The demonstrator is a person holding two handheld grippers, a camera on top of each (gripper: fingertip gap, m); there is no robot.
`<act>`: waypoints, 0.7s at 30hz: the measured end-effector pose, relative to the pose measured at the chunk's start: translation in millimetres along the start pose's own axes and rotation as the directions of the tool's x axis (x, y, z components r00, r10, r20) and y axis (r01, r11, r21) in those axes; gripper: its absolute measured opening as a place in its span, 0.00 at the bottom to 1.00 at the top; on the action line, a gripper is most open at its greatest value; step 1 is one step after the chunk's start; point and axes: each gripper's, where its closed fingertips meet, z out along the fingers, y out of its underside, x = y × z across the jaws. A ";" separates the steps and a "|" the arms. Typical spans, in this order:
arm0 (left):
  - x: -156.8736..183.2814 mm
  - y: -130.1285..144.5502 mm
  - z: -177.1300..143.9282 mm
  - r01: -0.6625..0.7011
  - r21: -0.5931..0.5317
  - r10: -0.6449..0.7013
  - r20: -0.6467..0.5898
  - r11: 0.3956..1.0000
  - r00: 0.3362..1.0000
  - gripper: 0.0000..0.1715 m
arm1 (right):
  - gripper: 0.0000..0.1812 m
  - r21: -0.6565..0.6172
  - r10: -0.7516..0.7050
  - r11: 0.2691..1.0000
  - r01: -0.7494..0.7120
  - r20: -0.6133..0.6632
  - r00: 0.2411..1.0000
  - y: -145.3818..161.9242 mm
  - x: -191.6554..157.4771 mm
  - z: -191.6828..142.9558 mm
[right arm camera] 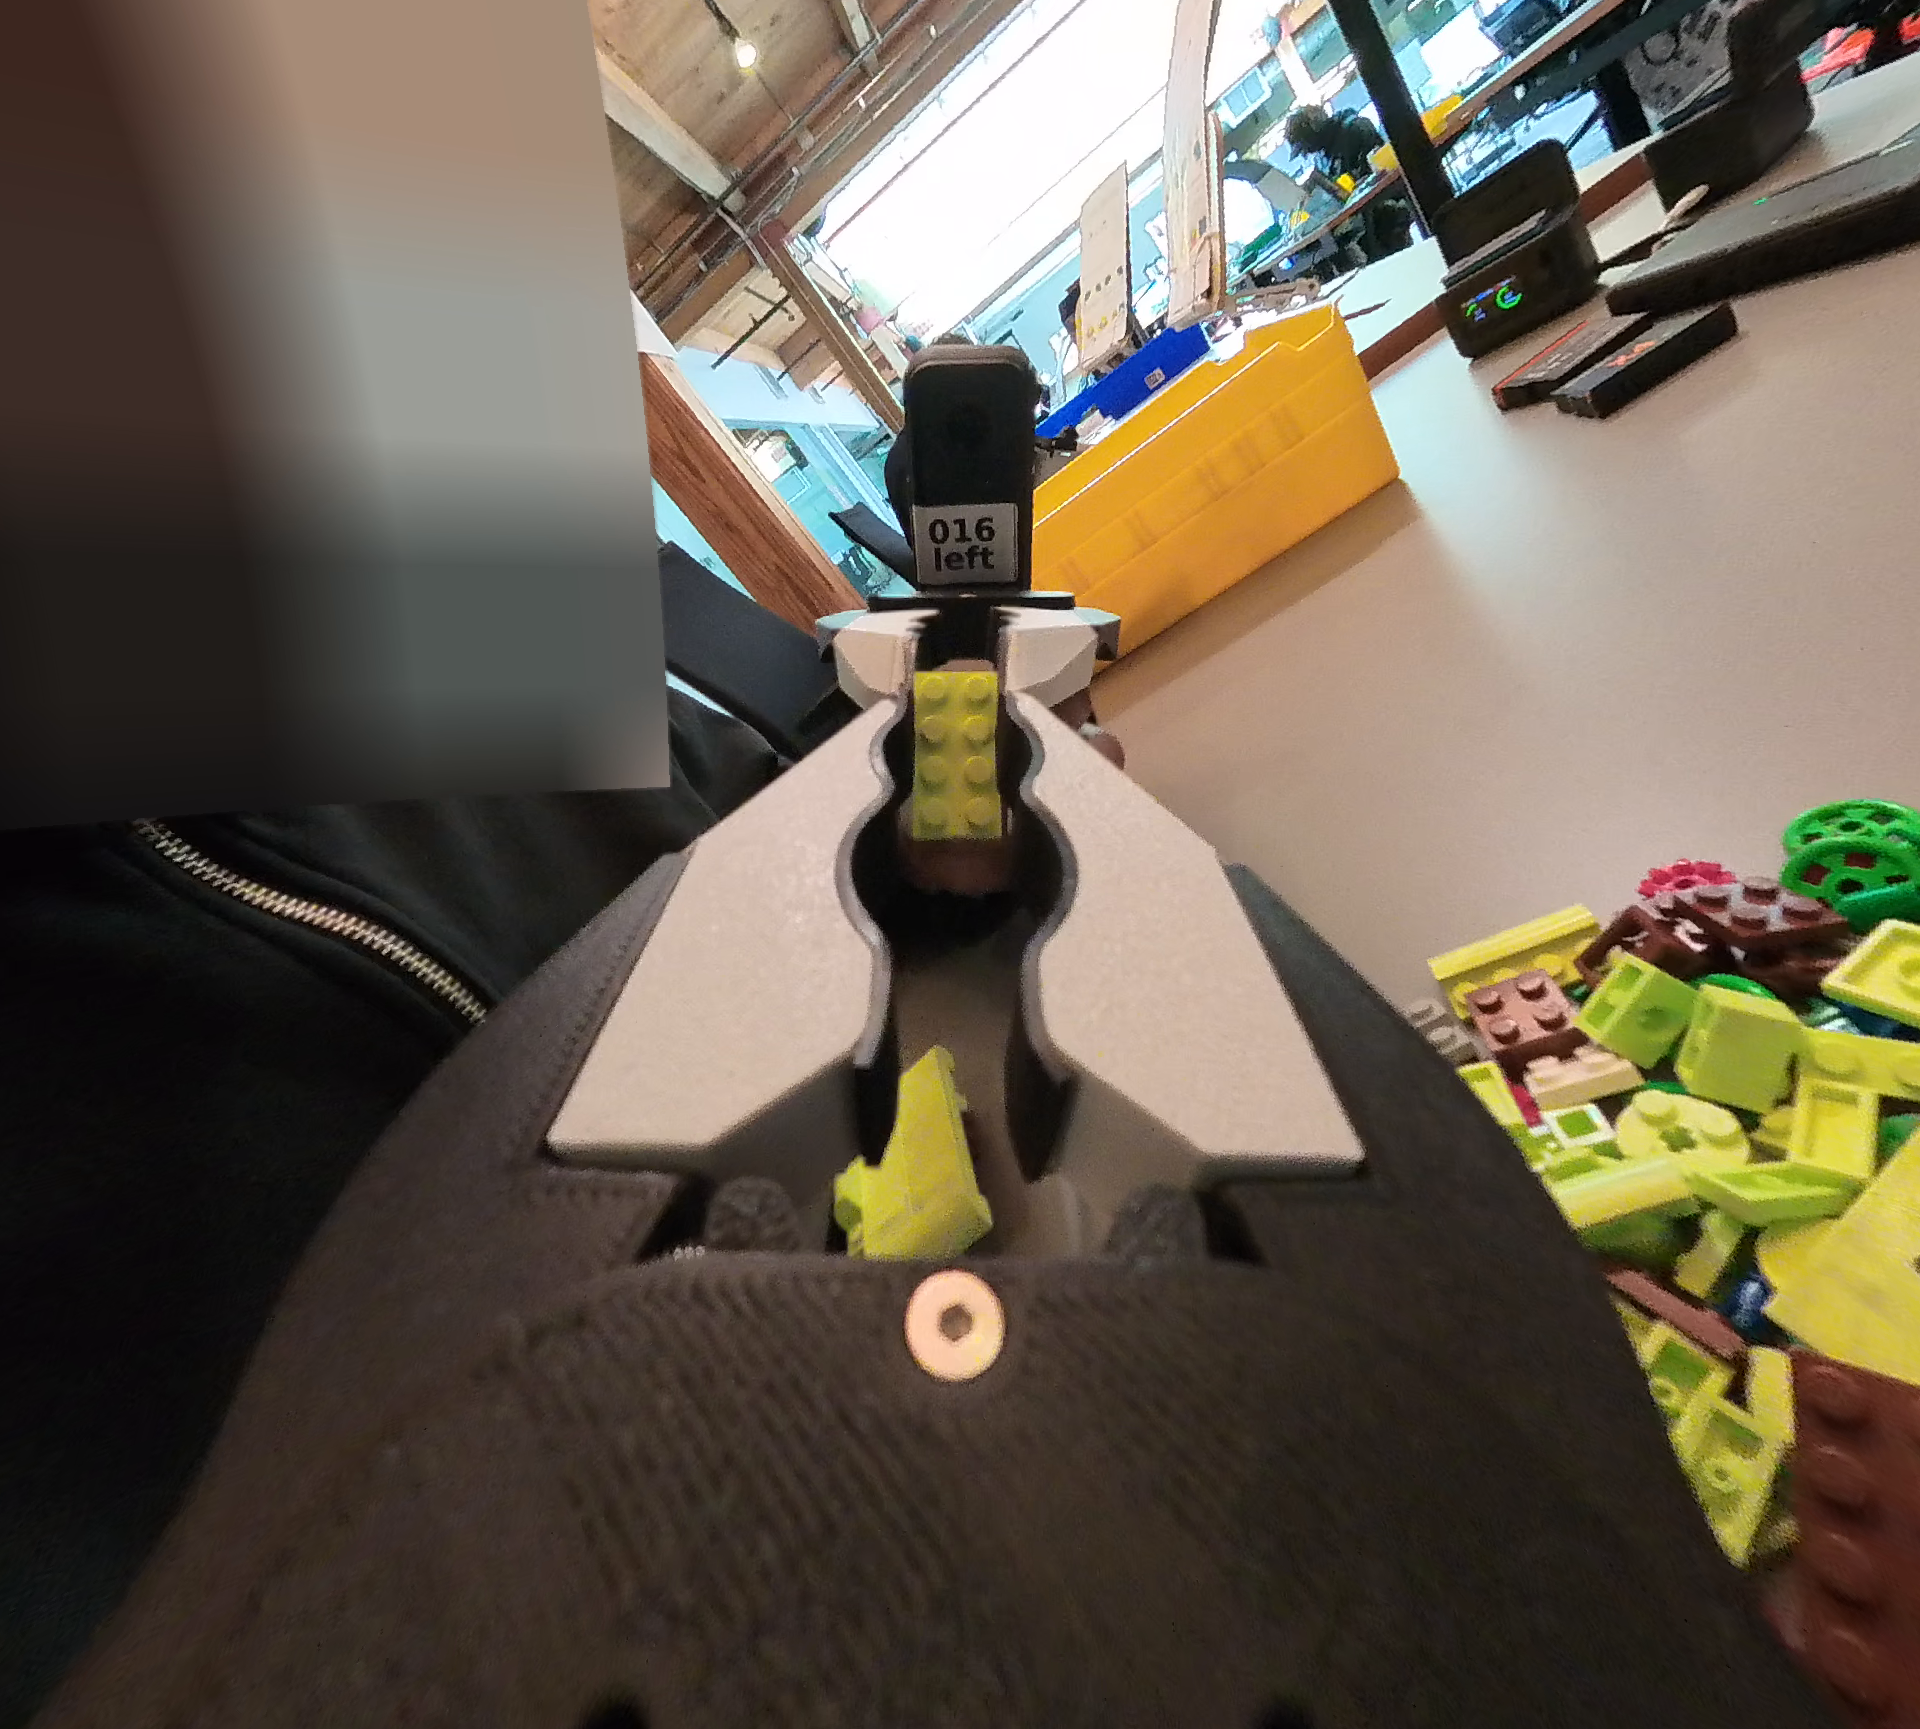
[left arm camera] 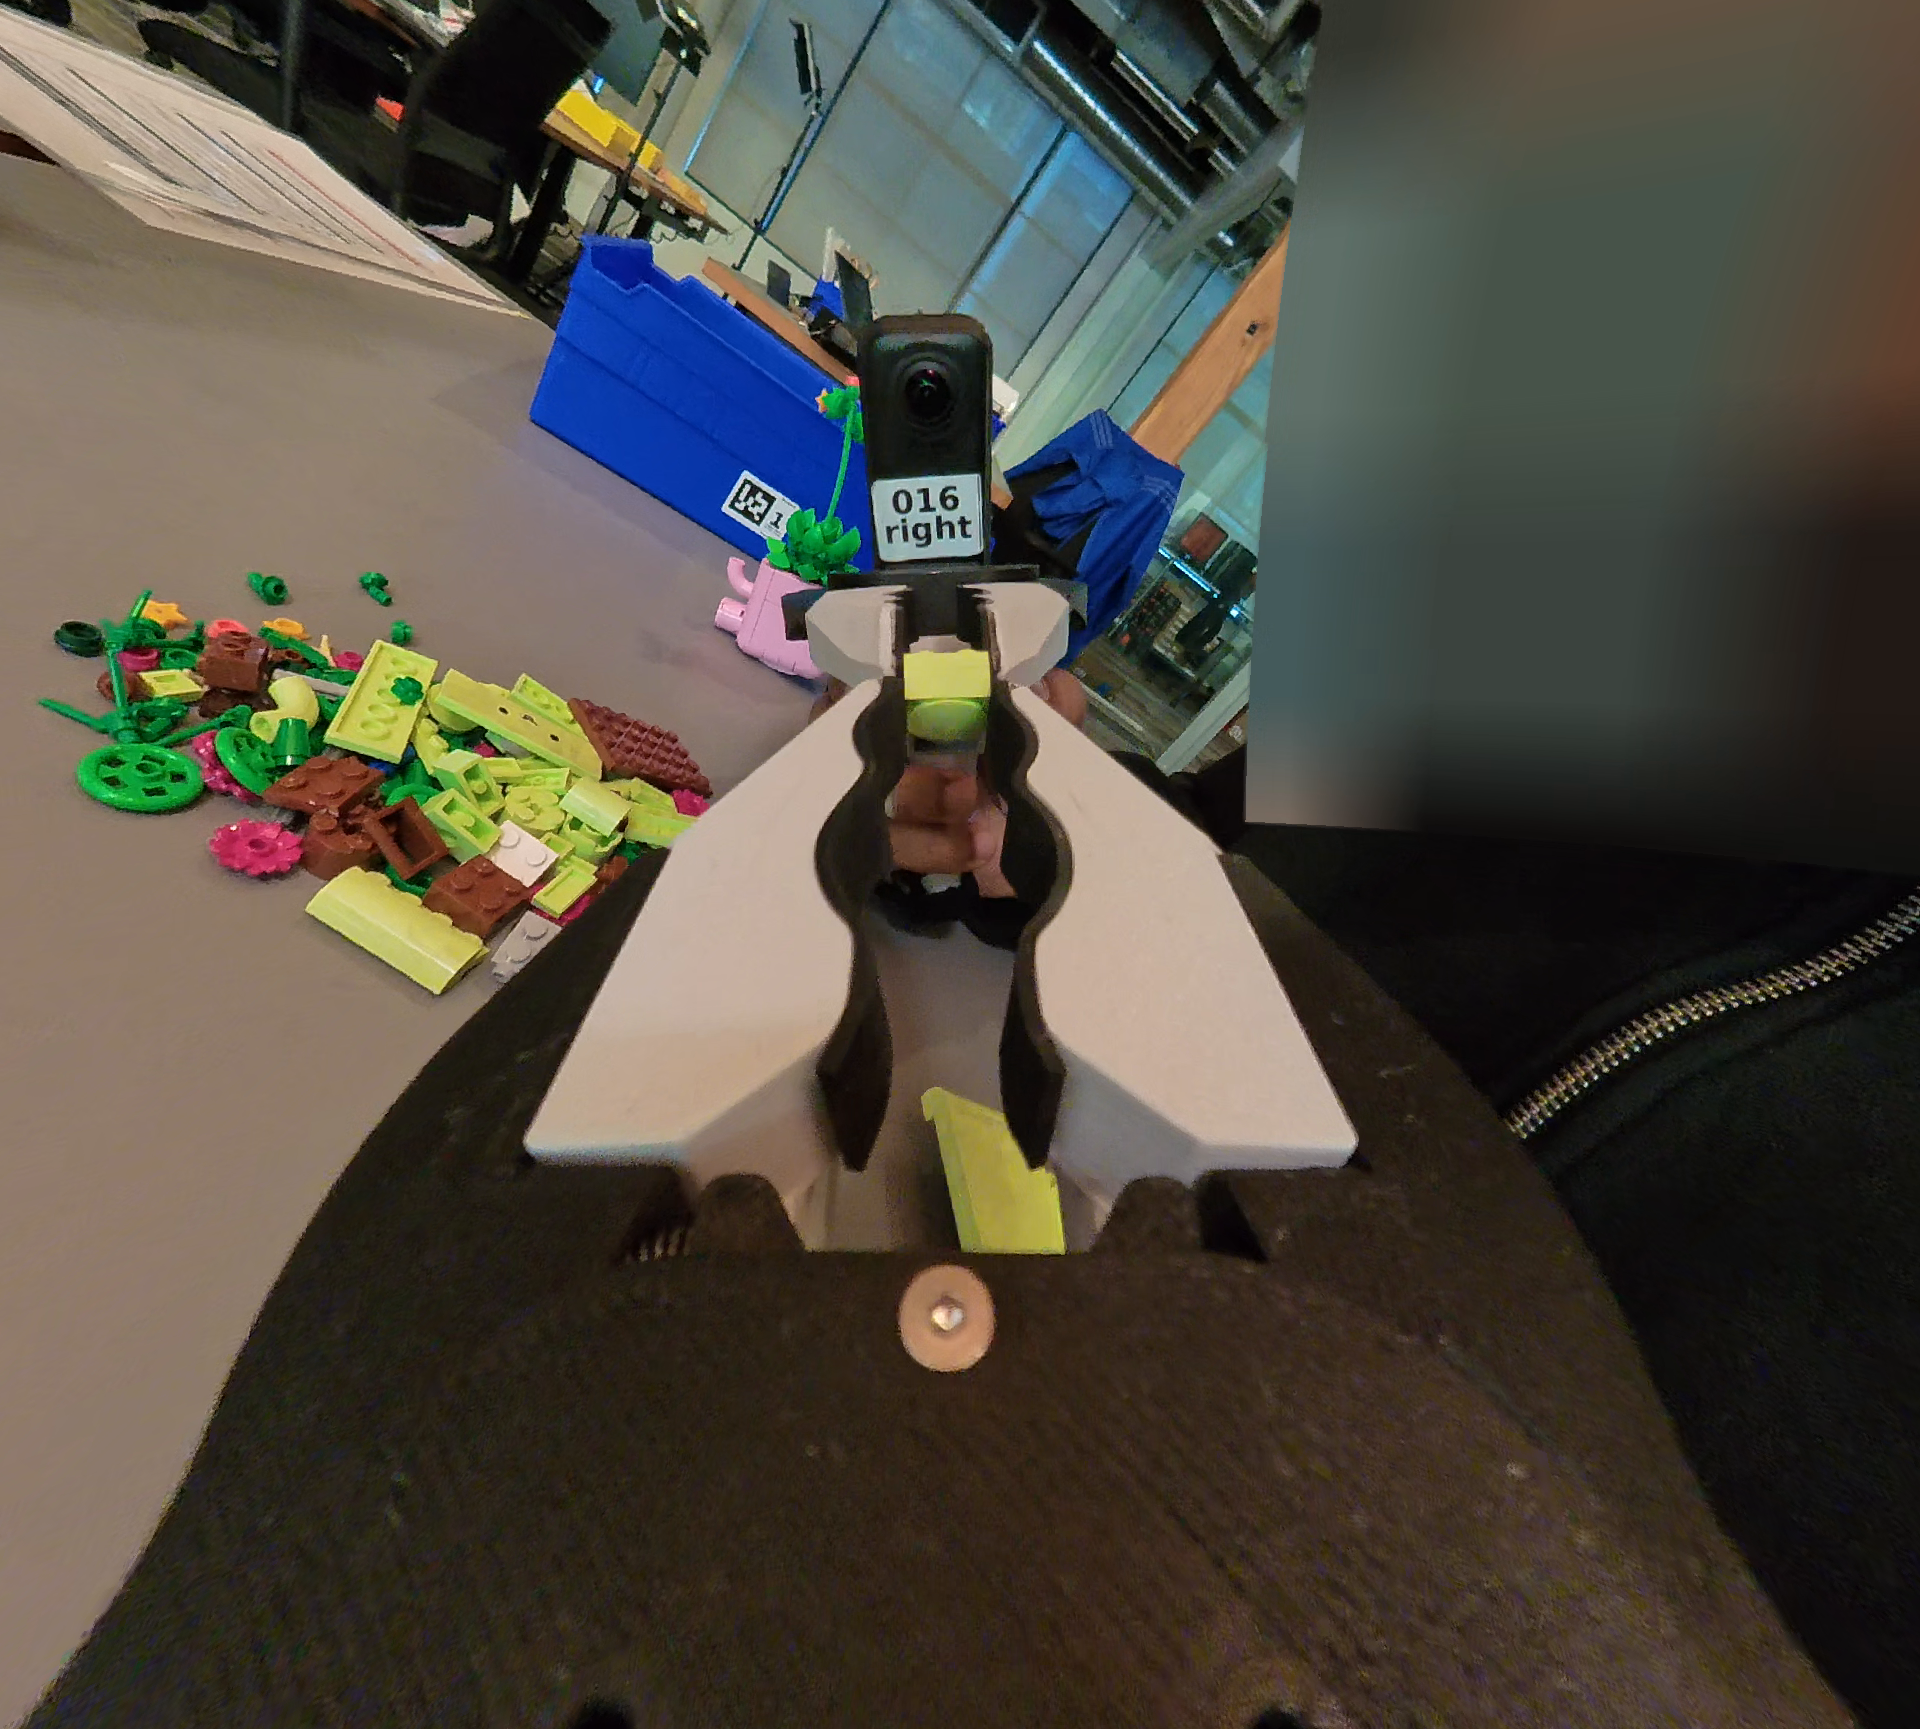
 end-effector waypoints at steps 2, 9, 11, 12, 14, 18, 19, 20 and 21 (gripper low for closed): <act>0.6 -1.2 0.2 0.019 0.012 -0.019 -0.009 1.000 1.000 0.07 | 0.07 0.019 -0.003 1.000 0.003 -0.001 1.000 -1.8 -0.5 -0.1; 1.2 -1.9 0.6 0.030 0.021 -0.029 -0.011 0.999 1.000 0.07 | 0.07 0.077 0.045 0.996 -0.047 0.034 0.998 -5.8 -1.2 -0.8; 1.8 -1.8 0.8 0.033 0.020 -0.033 -0.017 0.999 0.999 0.07 | 0.07 0.088 0.043 0.995 -0.047 0.037 0.998 -6.8 -1.7 -1.1; 1.8 -1.6 0.9 0.034 0.019 -0.033 -0.017 0.999 0.999 0.07 | 0.07 0.092 0.042 0.995 -0.046 0.036 0.998 -7.2 -1.6 -1.2; -0.7 -1.7 -1.1 0.037 0.021 -0.037 -0.013 0.999 0.999 0.07 | 0.07 0.082 0.000 0.997 -0.001 0.004 1.000 -6.1 0.4 0.5; -9.4 -6.3 -8.4 0.069 0.055 -0.068 -0.012 0.996 0.998 0.07 | 0.10 0.073 -0.111 0.990 0.118 -0.094 0.989 -12.8 7.3 -5.6; -9.7 -6.2 -7.6 0.070 0.054 -0.070 -0.012 0.996 0.997 0.07 | 0.13 0.071 -0.093 0.993 0.098 -0.075 0.993 -11.1 6.5 -5.9; -9.2 -4.4 -6.0 0.064 0.045 -0.064 -0.010 0.997 0.998 0.07 | 0.16 0.072 -0.065 0.995 0.069 -0.055 0.996 -9.5 6.3 -5.4; -8.1 -2.8 -4.4 0.056 0.038 -0.056 -0.008 0.998 0.998 0.07 | 0.16 0.071 -0.039 0.997 0.041 -0.039 0.998 -7.9 6.6 -4.3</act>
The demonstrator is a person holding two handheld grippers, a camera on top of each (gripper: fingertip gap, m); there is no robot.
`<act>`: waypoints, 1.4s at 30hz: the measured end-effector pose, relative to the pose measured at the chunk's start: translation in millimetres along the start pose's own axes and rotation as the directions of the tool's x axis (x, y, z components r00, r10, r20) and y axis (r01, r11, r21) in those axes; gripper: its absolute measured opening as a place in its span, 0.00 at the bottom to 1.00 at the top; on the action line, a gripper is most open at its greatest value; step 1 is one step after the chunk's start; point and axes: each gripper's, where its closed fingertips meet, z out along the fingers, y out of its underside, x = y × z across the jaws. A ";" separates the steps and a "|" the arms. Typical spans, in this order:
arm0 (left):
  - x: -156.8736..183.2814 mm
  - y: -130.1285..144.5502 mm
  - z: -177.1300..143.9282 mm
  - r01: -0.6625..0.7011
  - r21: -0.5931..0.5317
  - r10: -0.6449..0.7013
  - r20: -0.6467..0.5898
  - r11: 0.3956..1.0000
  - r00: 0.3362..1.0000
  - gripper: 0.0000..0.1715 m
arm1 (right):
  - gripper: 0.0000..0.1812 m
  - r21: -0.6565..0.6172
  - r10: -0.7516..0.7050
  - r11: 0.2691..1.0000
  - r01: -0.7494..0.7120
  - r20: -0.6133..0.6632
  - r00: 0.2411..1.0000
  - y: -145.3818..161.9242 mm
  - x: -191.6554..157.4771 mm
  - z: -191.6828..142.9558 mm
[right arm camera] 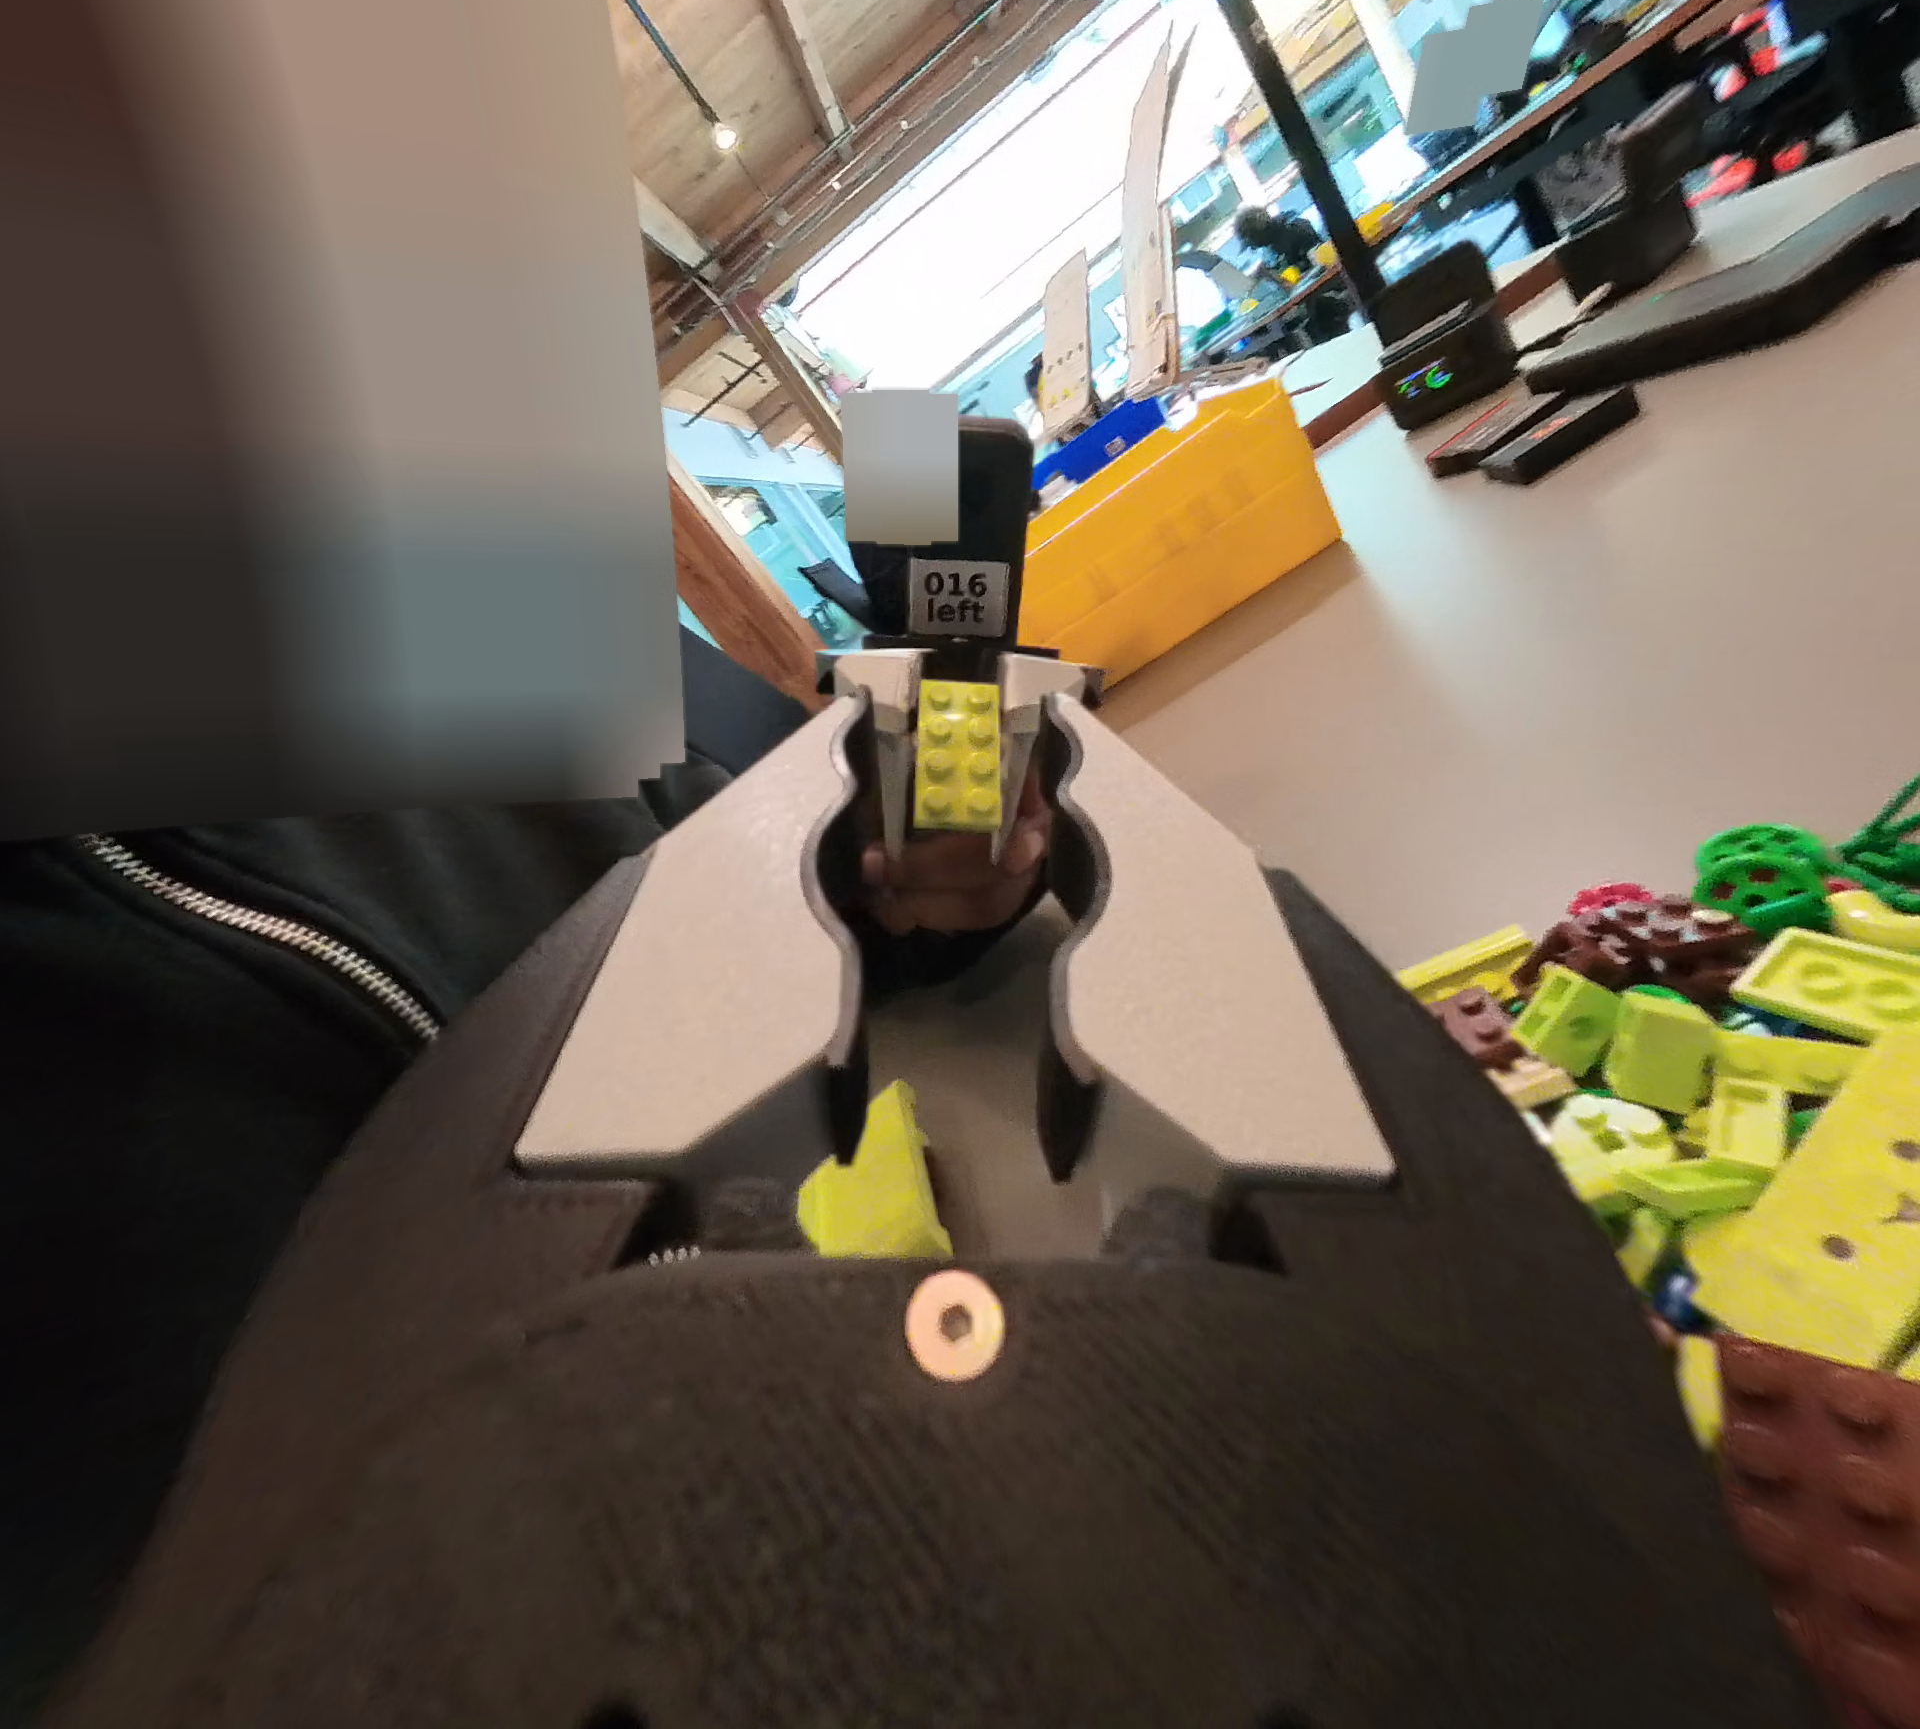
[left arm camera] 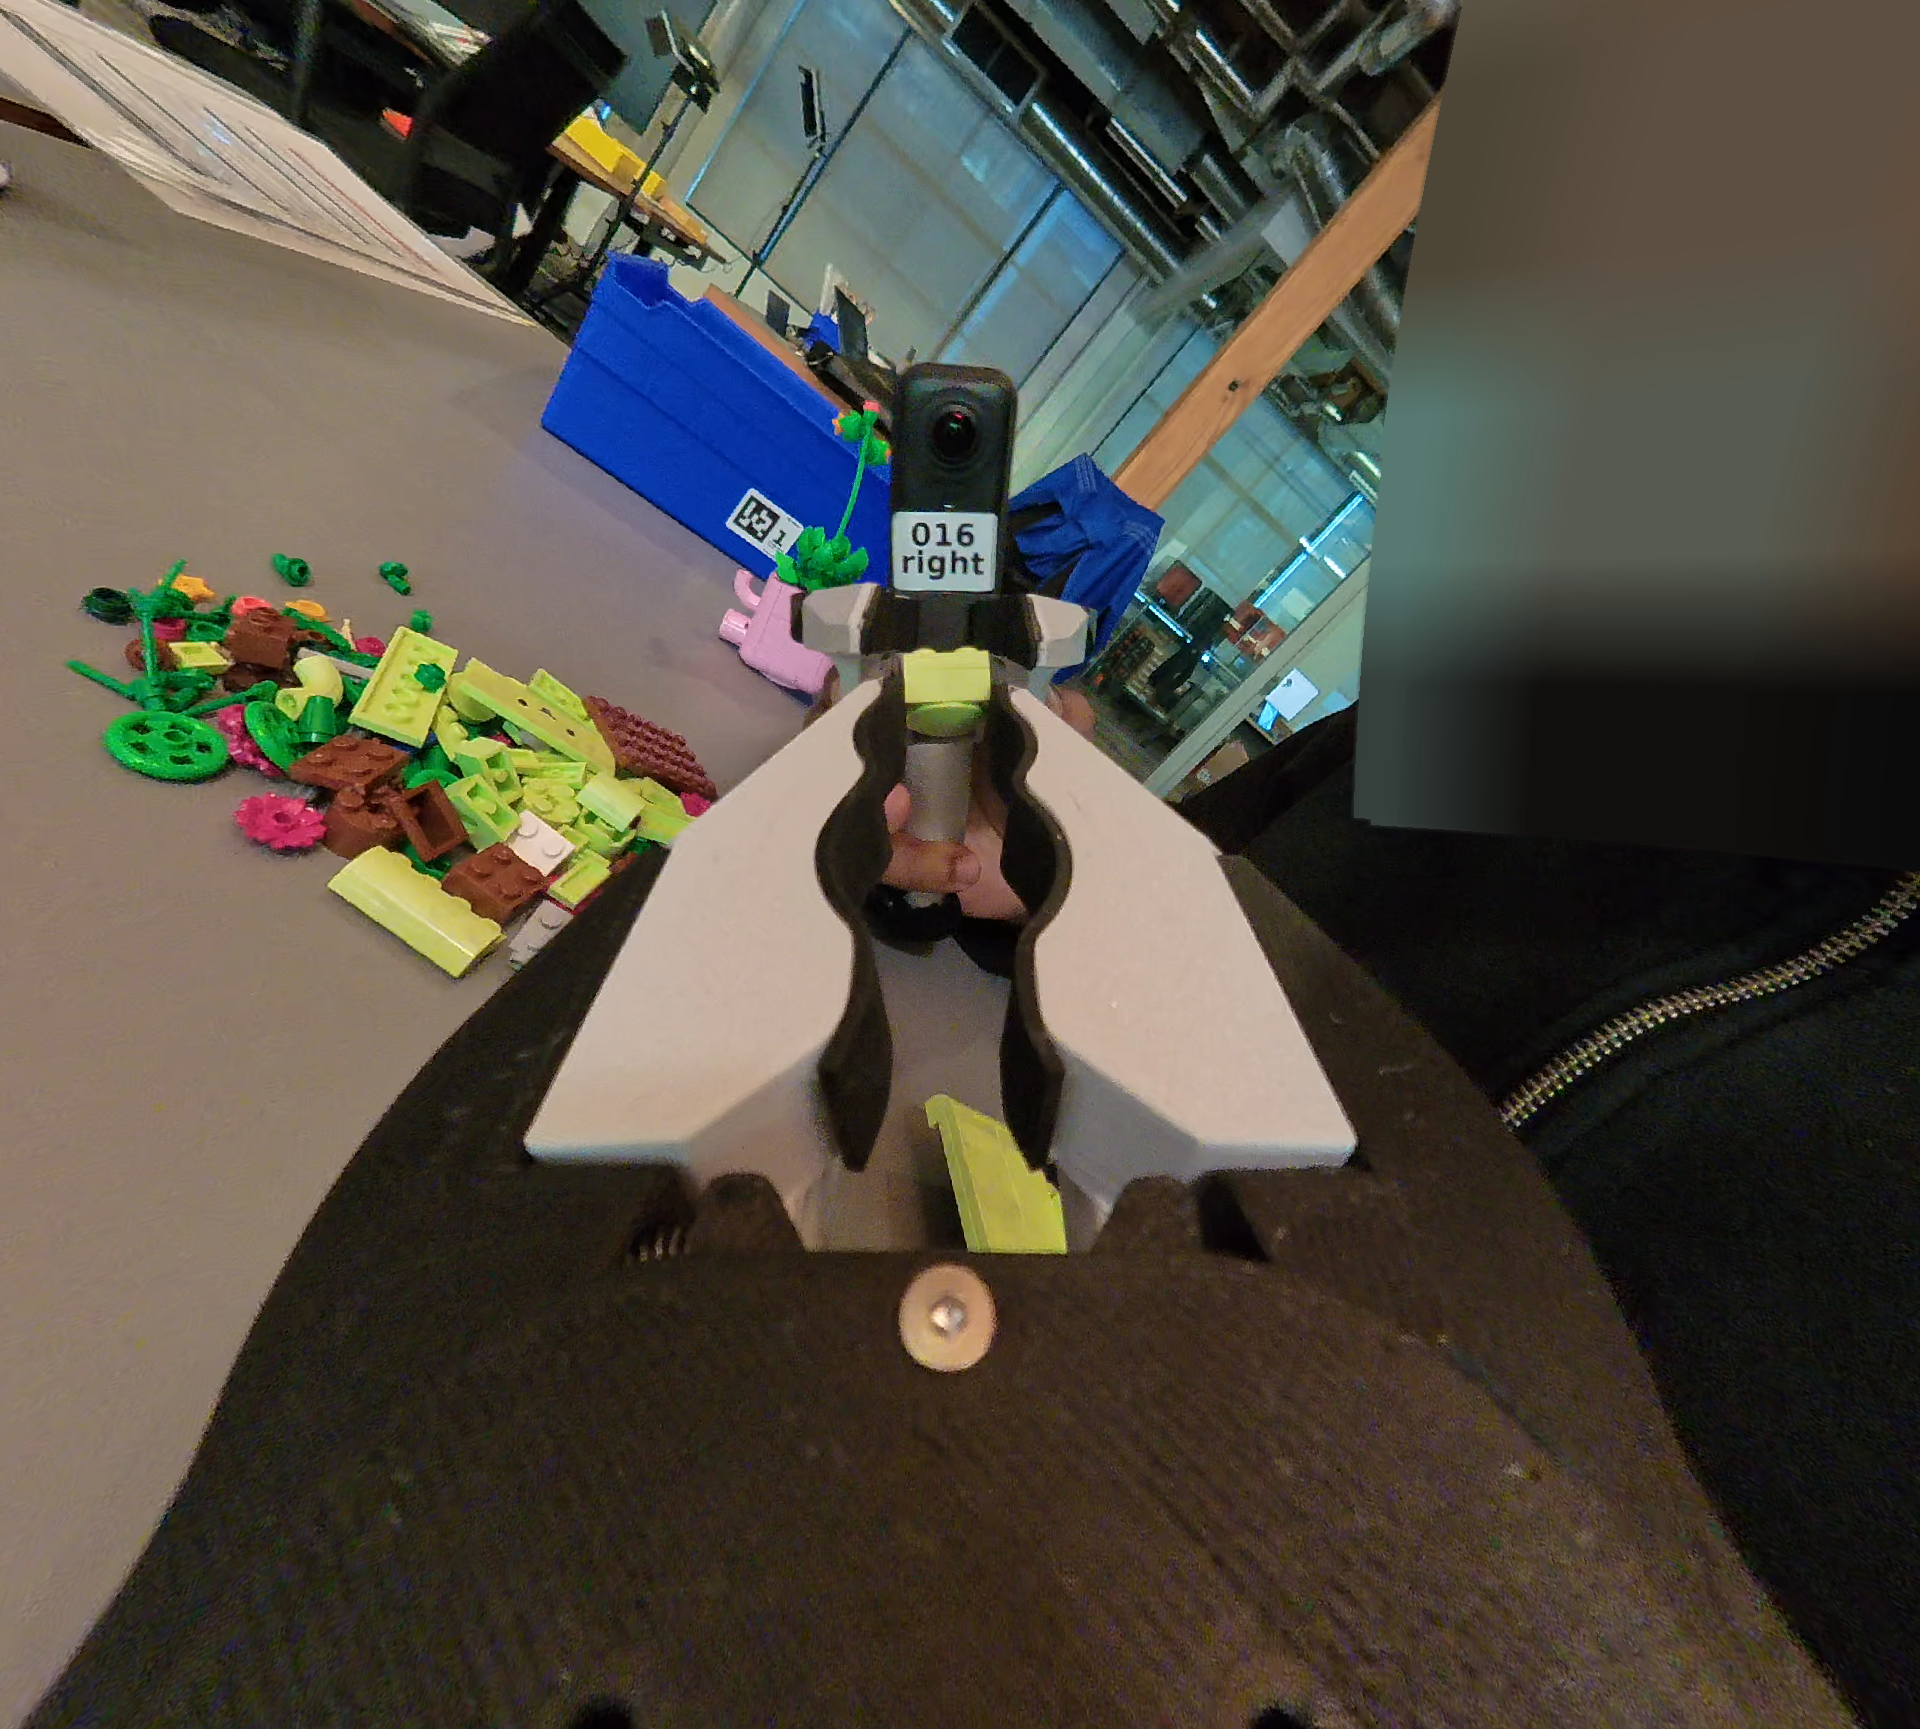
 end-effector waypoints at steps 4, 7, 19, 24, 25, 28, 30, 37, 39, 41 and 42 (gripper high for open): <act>-0.8 1.2 1.8 -0.013 -0.002 0.013 0.021 1.000 1.000 0.07 | 0.08 -0.023 0.058 0.998 -0.057 0.018 0.998 7.8 0.6 5.4; -2.4 1.1 1.4 -0.010 0.004 0.009 0.033 1.000 0.999 0.07 | 0.08 -0.023 0.065 0.998 -0.065 0.009 0.998 8.0 2.4 5.9; -2.4 4.4 4.7 0.013 -0.012 -0.013 0.045 1.000 0.999 0.07 | 0.07 -0.015 0.116 0.993 -0.116 0.009 0.993 5.3 1.7 2.1; -2.1 5.1 5.2 0.028 -0.018 -0.028 0.043 0.999 0.999 0.08 | 0.07 0.020 0.133 0.991 -0.134 0.010 0.991 3.0 1.8 1.5; -2.0 5.2 5.2 0.027 -0.018 -0.026 0.044 0.999 0.999 0.08 | 0.07 0.025 0.140 0.990 -0.140 0.015 0.990 2.7 1.8 1.3; -2.1 6.5 5.7 -0.002 -0.031 0.004 0.059 1.000 0.998 0.08 | 0.07 0.036 0.164 0.986 -0.165 0.029 0.986 2.3 1.9 0.8; -1.4 6.3 5.9 -0.026 -0.035 0.029 0.068 0.999 0.997 0.08 | 0.07 0.052 0.189 0.980 -0.191 0.047 0.981 1.4 1.3 0.6; -1.3 7.3 6.4 -0.069 -0.048 0.073 0.078 0.996 0.994 0.08 | 0.07 0.083 0.306 0.945 -0.318 0.126 0.944 -0.7 1.6 0.0; -0.9 7.0 6.2 -0.084 -0.048 0.088 0.079 0.995 0.993 0.08 | 0.05 0.114 0.376 0.910 -0.399 0.178 0.909 -3.3 2.2 -1.2; 0.6 18.2 8.0 -0.087 -0.097 0.093 0.057 0.991 0.994 0.07 | 0.03 0.227 0.427 0.845 -0.484 0.257 0.867 -24.4 11.4 -18.1; 1.9 16.0 7.6 -0.066 -0.075 0.069 0.044 0.995 0.997 0.07 | 0.01 0.233 0.402 0.861 -0.453 0.235 0.885 -25.7 13.2 -22.5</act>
